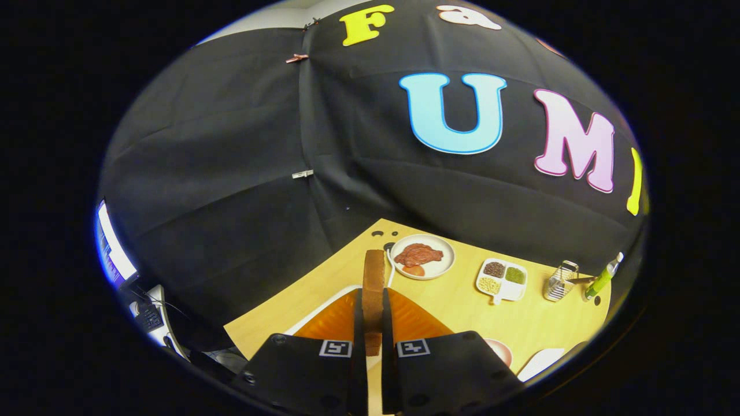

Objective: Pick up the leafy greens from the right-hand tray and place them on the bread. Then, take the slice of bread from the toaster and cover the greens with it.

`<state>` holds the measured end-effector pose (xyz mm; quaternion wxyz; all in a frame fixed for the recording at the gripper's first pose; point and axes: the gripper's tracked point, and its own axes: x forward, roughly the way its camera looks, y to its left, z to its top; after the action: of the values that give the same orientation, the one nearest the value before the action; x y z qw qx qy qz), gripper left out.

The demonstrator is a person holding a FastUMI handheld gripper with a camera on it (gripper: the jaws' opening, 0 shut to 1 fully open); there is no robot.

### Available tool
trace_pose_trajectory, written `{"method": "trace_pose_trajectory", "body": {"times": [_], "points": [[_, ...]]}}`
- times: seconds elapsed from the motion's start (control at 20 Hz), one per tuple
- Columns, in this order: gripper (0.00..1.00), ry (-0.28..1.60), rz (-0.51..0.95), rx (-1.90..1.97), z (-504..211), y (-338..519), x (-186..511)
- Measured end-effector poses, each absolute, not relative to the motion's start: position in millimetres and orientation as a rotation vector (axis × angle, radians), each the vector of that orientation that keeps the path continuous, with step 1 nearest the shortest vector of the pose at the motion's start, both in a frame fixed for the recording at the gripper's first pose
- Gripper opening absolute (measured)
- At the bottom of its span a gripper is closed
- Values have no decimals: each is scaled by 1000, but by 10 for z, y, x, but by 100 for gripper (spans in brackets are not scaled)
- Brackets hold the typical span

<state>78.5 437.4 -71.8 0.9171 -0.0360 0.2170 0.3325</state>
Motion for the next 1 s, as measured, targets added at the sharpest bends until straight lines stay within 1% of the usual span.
{"method": "trace_pose_trajectory", "body": {"times": [0.4, 0.75, 1.0], "points": [[14, 500, 601, -17, -1011, 3537, 931], [14, 707, 530, 141, -1765, 3000, 1028], [14, 784, 512, 203, -2186, 2785, 1071]]}}
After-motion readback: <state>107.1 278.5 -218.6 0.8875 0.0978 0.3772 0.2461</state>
